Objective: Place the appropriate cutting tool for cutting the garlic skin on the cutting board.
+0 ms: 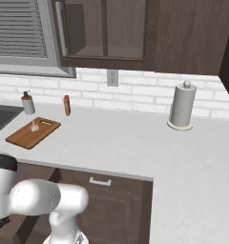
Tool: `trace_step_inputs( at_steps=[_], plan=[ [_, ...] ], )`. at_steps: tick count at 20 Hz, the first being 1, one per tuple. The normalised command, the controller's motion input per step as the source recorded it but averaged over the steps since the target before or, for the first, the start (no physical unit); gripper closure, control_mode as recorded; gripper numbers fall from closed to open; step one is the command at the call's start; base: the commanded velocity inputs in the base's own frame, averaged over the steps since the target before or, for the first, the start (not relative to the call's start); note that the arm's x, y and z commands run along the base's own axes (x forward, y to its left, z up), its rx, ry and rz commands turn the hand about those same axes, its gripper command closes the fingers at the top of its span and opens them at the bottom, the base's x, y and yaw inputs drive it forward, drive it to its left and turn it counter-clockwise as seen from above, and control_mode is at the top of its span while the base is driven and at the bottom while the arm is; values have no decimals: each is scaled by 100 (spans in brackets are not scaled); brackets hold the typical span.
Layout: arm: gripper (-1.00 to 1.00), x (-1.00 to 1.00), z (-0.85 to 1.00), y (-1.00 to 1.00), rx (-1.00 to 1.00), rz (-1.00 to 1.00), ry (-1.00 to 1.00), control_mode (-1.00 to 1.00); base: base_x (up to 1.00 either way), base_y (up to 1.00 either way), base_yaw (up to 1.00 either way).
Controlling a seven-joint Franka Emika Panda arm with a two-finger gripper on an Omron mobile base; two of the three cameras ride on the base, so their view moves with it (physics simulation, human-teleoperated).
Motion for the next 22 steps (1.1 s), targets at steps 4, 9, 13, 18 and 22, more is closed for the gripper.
trace_step_inputs(
  at_steps=[4,9,13,18,22],
  plan=[
    [-100,73,28,3,1,-2,-1,-100,0,0,0],
    [-100,63,2,0,1,-1,-10,-100,0,0,0],
    [-100,77,0,0,0,-1,-2,-100,0,0,0],
    [-100,58,-4,0,0,-1,-4,-100,0,0,0],
    [-100,9,-18,7,0,-1,-13,-100,0,0,0]
  ],
)
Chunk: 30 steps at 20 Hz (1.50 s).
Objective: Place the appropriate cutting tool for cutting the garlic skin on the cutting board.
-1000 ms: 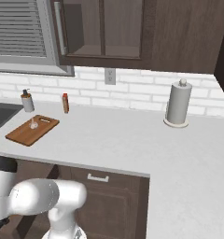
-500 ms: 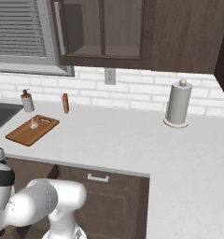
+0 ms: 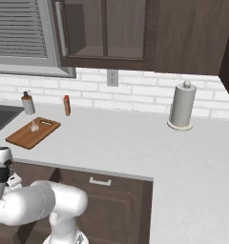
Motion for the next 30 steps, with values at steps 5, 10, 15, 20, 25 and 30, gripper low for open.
trace_step_inputs(
  at_steps=[5,10,15,20,25,30],
  plan=[
    [-100,-2,-18,1,0,0,-12,-100,0,0,0],
    [-100,0,-12,0,0,0,-8,-100,0,0,0],
    [-100,0,-18,13,0,-1,-1,-100,0,0,0],
    [-100,0,-17,20,0,0,0,-100,0,0,0],
    [-100,3,-13,19,0,0,0,-100,0,0,0],
    [-100,5,-15,22,0,0,0,-100,0,0,0]
  ],
)
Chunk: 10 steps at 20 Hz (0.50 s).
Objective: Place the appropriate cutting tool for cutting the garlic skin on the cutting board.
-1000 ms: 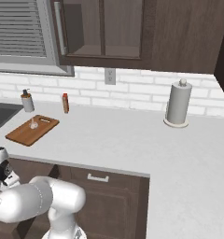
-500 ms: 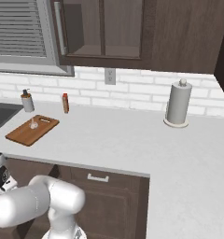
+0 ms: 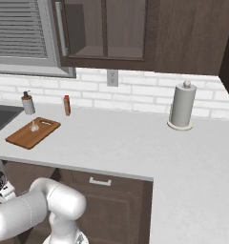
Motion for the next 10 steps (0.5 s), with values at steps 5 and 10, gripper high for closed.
trace_step_inputs(
  at_steps=[5,10],
  plan=[
    [-100,5,-16,19,0,0,0,-100,0,0,0],
    [-100,0,-23,6,0,0,0,-100,0,0,0]
  ],
)
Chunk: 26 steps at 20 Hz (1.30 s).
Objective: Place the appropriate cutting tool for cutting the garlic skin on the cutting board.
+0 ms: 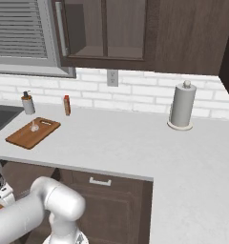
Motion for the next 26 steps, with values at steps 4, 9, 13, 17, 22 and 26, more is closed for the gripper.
trace_step_inputs(
  at_steps=[4,9,13,17,22,26],
  plan=[
    [100,0,-28,1,0,0,0,-100,0,0,0],
    [100,0,-22,0,0,-1,0,-100,0,0,0],
    [100,-11,-3,0,0,-8,-2,-100,0,0,0],
    [100,-45,26,0,0,-24,-10,-100,0,0,0],
    [100,-80,67,0,1,-24,-10,-100,0,0,0],
    [100,-94,76,1,0,-24,-15,-100,0,0,0]
  ],
)
